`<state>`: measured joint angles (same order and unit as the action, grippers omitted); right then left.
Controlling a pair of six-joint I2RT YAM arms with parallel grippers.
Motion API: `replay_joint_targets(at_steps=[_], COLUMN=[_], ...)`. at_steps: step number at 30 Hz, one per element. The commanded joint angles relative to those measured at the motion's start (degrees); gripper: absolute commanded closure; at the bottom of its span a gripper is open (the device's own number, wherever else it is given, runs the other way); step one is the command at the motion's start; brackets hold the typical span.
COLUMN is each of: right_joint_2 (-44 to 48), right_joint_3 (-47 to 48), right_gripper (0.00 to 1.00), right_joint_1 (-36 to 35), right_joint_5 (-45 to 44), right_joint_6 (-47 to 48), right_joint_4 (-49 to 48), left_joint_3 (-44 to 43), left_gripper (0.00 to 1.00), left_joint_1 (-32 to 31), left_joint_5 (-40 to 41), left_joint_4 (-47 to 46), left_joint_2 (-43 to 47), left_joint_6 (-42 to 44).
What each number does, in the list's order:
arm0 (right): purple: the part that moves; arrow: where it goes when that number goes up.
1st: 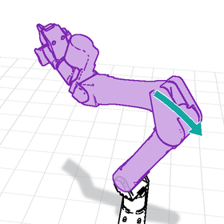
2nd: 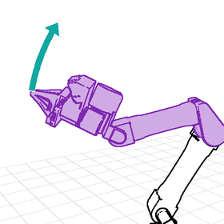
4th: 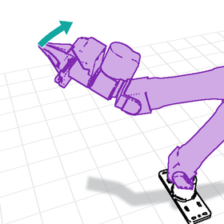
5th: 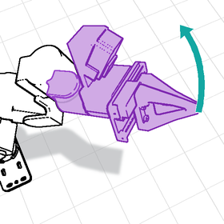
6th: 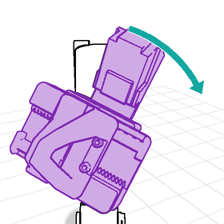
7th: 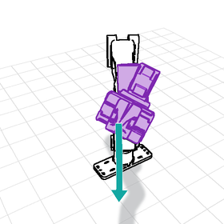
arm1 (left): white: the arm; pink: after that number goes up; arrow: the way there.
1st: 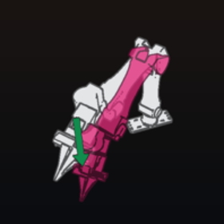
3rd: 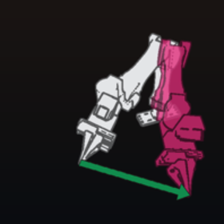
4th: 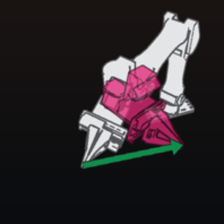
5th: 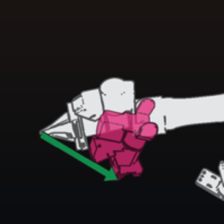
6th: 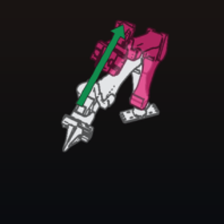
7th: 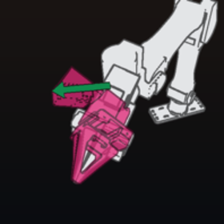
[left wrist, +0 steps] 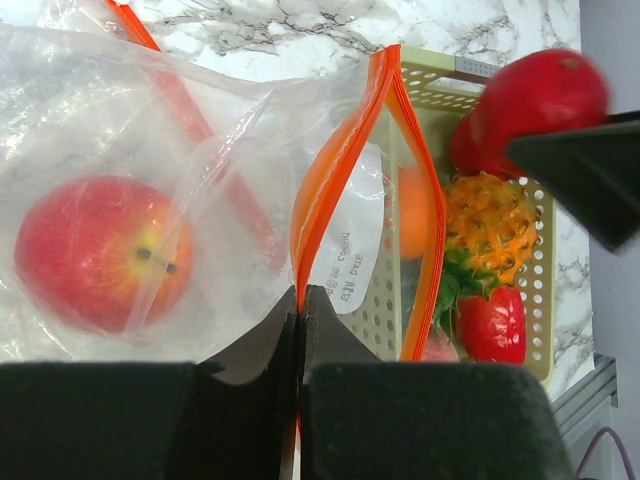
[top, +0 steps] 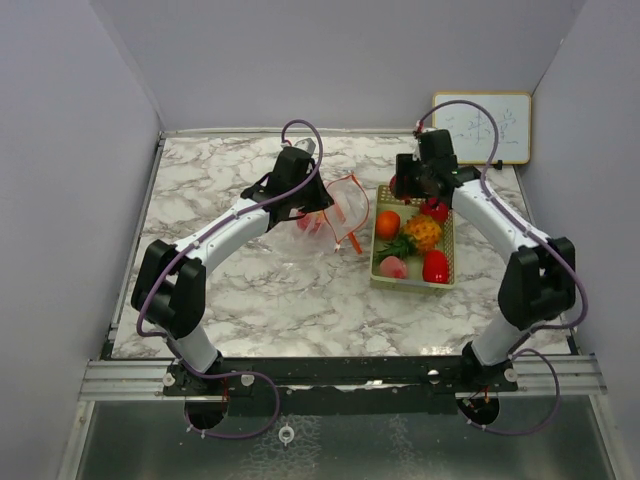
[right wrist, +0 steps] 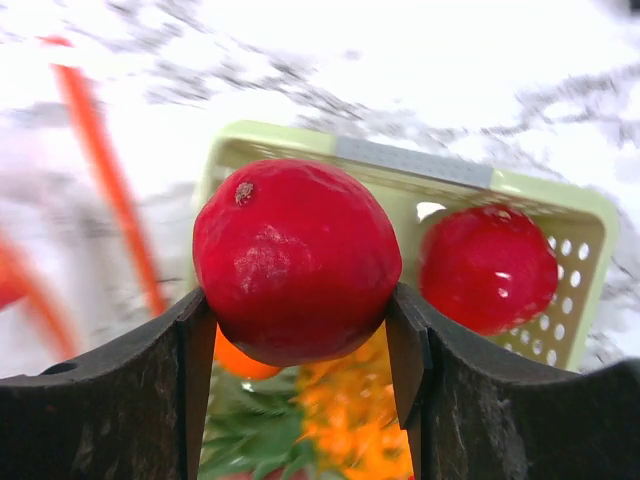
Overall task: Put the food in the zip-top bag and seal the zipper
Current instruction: Pick up the fake fruit from the bin, then place the fake fruit in the zipper food storage bag.
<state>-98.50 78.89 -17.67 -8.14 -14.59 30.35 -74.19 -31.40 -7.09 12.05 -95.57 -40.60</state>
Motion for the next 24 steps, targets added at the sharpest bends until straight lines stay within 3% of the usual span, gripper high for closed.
replay_joint_targets(at_steps=[1,5,8,12,16,18,24], right_joint_2=[8.93,10.26,9.28,5.82,3.96,4.12,7.14], right_joint_3=[-1.08,-2.31,-3.55,-3.55,-2.66,-1.87,0.52], right_gripper=[0.53,0.53,0.51,0.44,0.21,0.02,0.00], right_joint_1=[-0.07,-1.59,-3.95,-5.93,-5.97,-5.97,-5.97], right_joint_5=[19.09,34.41,39.07,37.61,34.03,31.47,19.85], right_joint_6=[-0.25,-3.03,-4.69,-7.16,-7.22,-6.71,-4.87], right_joint_4=[-4.55,-9.28,-13.36,-13.53,-11.29,-10.06,-5.56], left_joint_3=[-0.13,-0.96,-1.49,-1.63,-1.74,-1.74,-2.19], left_gripper=[1.00,1.00,1.00,1.00,1.00,1.00,1.00], left_joint_1=[-0.09,-0.11,-0.16,-0.17,-0.22,-0.19,-0.16], left_joint_5=[-0.64,-1.18,-1.47,-1.45,-1.29,-1.28,-1.41], left_joint_4=[-0.11,-0.11,-0.07,-0.08,-0.09,0.02,0.05], left_joint_2=[1.23,0.50,0.17,0.42,0.77,0.99,0.59], left_joint_6=[-0.18,-0.39,-0.44,-0.37,-0.40,-0.27,0.04])
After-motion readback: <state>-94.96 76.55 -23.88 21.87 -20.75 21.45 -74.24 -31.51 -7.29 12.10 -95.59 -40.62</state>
